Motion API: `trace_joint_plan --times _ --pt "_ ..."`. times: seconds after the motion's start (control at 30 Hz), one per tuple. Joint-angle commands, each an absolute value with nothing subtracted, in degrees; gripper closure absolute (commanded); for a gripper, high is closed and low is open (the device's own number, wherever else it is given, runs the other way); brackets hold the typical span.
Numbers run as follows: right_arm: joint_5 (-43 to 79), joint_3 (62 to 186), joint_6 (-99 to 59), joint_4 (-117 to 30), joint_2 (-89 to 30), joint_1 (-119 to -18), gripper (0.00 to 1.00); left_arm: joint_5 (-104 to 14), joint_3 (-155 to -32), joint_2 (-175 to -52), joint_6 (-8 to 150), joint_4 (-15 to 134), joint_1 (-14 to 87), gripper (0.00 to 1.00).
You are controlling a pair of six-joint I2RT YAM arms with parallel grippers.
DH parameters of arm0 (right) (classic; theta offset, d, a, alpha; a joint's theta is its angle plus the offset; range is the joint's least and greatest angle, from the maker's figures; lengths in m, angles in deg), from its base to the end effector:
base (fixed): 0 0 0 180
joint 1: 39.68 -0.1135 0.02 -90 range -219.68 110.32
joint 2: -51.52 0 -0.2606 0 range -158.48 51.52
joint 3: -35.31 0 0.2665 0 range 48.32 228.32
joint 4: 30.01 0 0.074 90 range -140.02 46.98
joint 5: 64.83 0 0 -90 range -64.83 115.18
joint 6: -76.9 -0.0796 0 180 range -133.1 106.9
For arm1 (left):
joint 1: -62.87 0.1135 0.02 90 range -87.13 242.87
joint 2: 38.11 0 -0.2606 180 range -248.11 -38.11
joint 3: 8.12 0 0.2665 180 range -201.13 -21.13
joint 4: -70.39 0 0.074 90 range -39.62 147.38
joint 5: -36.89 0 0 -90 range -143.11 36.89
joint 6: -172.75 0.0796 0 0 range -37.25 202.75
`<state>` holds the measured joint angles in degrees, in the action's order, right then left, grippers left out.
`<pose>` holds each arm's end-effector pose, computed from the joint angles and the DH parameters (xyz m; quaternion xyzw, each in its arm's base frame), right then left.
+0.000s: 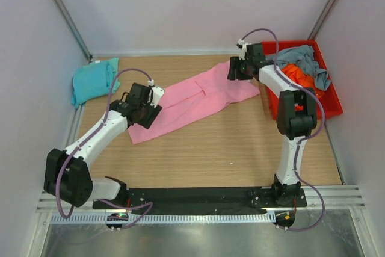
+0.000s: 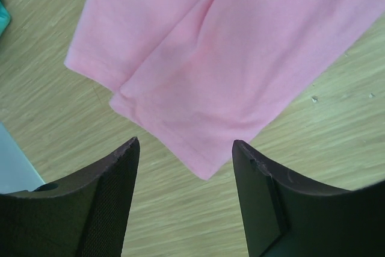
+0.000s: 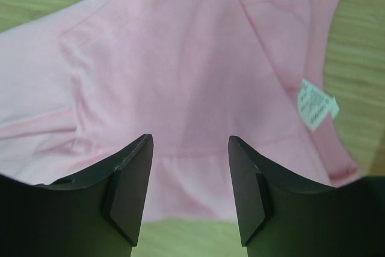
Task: Fold and stack the t-shirts
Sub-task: Fold the tshirt
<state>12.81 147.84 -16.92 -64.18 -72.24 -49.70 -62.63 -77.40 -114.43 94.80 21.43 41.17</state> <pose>0.5217 0.1095 0.1702 -0.0905 0.9163 0.1443 0.3625 0.2912 -0.1017 0.2076 0.2534 0.9190 0.0546 0.2970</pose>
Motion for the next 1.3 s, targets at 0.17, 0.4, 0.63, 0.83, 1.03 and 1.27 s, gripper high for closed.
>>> trace_joint_plan --times 0.17,0.4,0.63,0.83,1.03,1.27 --pt "9.71 129.81 -21.36 -58.05 -53.08 -49.61 0.41 -64.18 -73.7 -120.37 102.43 14.22 37.38 0.38" --pt "10.32 125.75 -21.1 -57.43 -52.19 -49.7 0.41 -70.32 -69.92 -124.24 105.85 17.64 36.94 0.4" --pt "11.2 124.96 -21.89 -56.47 -56.13 -49.7 0.41 -71.22 -68.68 -127.23 106.57 19.14 36.85 0.47" --pt "11.73 126.8 -21.36 -58.13 -60.44 -49.7 0.41 -70.16 -68.77 -130.4 106.65 18.36 36.94 0.8" --pt "11.9 128.55 -21.72 -59.54 -63.26 -49.7 0.41 -66.65 -68.86 -129.17 107.36 14.32 34.84 0.97" --pt "11.73 139.79 -19.96 -64.54 -72.57 -49.79 0.41 -60.32 -67.71 -127.06 108.24 5.01 23.0 1.0"
